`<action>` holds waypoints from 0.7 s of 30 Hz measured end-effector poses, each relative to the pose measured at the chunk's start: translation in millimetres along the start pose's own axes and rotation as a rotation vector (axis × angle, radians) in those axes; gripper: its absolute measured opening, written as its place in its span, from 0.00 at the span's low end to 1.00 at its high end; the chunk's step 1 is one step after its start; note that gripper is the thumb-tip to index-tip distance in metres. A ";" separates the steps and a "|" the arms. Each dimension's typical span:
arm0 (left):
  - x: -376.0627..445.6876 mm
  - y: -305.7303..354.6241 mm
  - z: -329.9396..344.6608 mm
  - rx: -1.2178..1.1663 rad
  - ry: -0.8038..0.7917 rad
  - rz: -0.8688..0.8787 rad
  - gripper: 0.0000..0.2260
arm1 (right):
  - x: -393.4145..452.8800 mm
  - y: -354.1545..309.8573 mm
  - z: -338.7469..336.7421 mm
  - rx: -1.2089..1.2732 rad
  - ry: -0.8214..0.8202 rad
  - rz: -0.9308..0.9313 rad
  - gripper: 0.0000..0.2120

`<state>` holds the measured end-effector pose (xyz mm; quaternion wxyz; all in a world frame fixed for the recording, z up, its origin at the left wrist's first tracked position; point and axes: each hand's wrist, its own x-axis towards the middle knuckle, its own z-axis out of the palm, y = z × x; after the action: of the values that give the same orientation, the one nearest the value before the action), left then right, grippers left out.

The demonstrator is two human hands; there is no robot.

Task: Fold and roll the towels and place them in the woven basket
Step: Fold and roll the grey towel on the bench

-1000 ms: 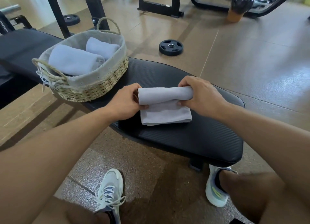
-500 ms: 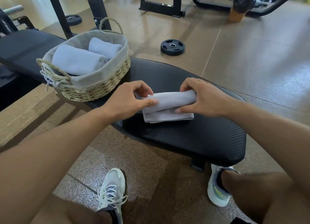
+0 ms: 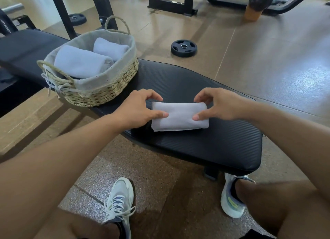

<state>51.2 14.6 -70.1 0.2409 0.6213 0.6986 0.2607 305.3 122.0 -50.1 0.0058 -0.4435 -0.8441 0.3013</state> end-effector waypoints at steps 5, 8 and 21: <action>2.7 1.2 7.8 0.040 -0.095 -0.095 0.20 | 3.3 -6.9 2.2 -0.093 -0.105 0.021 0.27; 1.5 6.5 8.4 0.090 -0.106 -0.119 0.16 | 4.3 -14.3 7.3 -0.177 -0.082 0.046 0.23; -29.2 32.3 8.2 0.156 -0.093 -0.065 0.15 | -18.3 -17.6 15.0 0.386 0.181 -0.080 0.21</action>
<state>83.8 -10.9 -54.4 0.2323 0.6266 0.7245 0.1685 299.1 93.2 -48.6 0.1783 -0.4255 -0.7838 0.4158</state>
